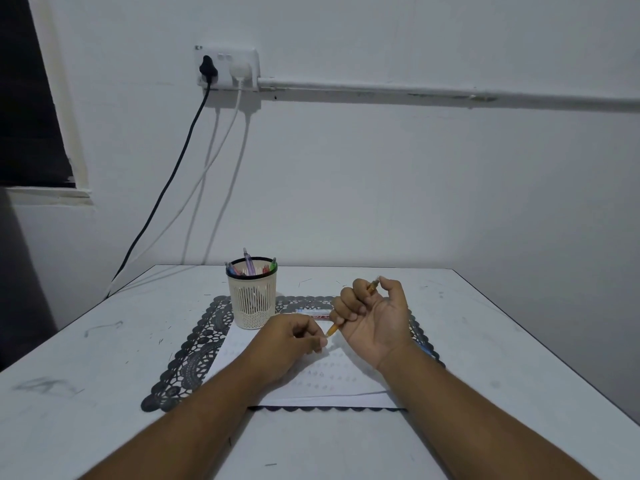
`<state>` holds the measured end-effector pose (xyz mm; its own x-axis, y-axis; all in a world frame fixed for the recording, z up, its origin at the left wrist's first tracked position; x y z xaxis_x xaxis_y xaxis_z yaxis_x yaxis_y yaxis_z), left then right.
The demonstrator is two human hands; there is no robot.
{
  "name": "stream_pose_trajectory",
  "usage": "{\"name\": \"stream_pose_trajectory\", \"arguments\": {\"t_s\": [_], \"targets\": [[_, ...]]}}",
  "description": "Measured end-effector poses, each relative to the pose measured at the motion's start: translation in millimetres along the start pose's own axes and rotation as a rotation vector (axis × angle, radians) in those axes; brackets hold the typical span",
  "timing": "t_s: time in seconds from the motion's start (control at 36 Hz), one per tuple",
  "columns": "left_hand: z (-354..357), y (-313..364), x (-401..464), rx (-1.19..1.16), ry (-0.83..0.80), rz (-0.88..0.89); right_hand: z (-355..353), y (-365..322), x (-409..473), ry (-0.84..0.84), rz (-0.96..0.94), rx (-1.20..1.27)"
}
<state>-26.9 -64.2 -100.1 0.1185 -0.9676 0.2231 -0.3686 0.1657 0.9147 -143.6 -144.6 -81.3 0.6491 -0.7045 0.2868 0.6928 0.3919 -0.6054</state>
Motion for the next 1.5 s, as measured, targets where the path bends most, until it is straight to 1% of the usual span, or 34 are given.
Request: {"name": "stream_pose_trajectory", "arguments": {"t_s": [0.06, 0.14, 0.25, 0.69, 0.89, 1.0, 1.19, 1.36, 1.5], "targets": [[-2.3, 1.3, 0.7, 0.015, 0.010, 0.011, 0.4, -0.3, 0.4, -0.002, -0.003, 0.002], [-5.4, 0.7, 2.5, 0.101, 0.008, 0.020, 0.7, -0.5, 0.4, 0.006, -0.008, 0.014], [-6.5, 0.2, 2.8, 0.110, 0.017, 0.018, 1.8, -0.7, -0.4, 0.000, -0.008, 0.016], [-1.1, 1.4, 1.1, -0.070, 0.022, 0.014, 3.3, -2.9, -0.6, -0.019, -0.006, 0.011], [-1.5, 2.1, 2.3, -0.050, 0.019, 0.018, 6.5, -5.7, -0.5, -0.030, -0.006, 0.018], [-1.2, -1.3, 2.6, -0.076, 0.018, 0.000, 5.8, -4.4, 0.1, -0.044, 0.000, 0.008], [-2.4, -3.0, 3.1, -0.026, 0.027, -0.004, 7.1, -5.3, -1.2, -0.045, 0.001, 0.005], [0.7, -1.6, 1.9, -0.105, 0.022, -0.008, 7.9, -5.1, -1.2, -0.051, 0.014, 0.002], [0.3, -0.5, 1.5, -0.096, 0.022, 0.000, 8.6, -5.1, -1.1, -0.056, 0.016, 0.007]]}}
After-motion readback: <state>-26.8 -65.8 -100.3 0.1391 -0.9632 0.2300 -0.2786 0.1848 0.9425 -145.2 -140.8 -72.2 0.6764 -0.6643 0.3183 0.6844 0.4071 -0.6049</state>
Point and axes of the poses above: each hand's wrist, its own x-axis towards the middle knuckle, its own z-axis out of the palm, y = z × x, the point moved 8 cm from there along x, towards the middle knuckle, and after that the axes turned 5 degrees about -y, right-handed, at the moved point
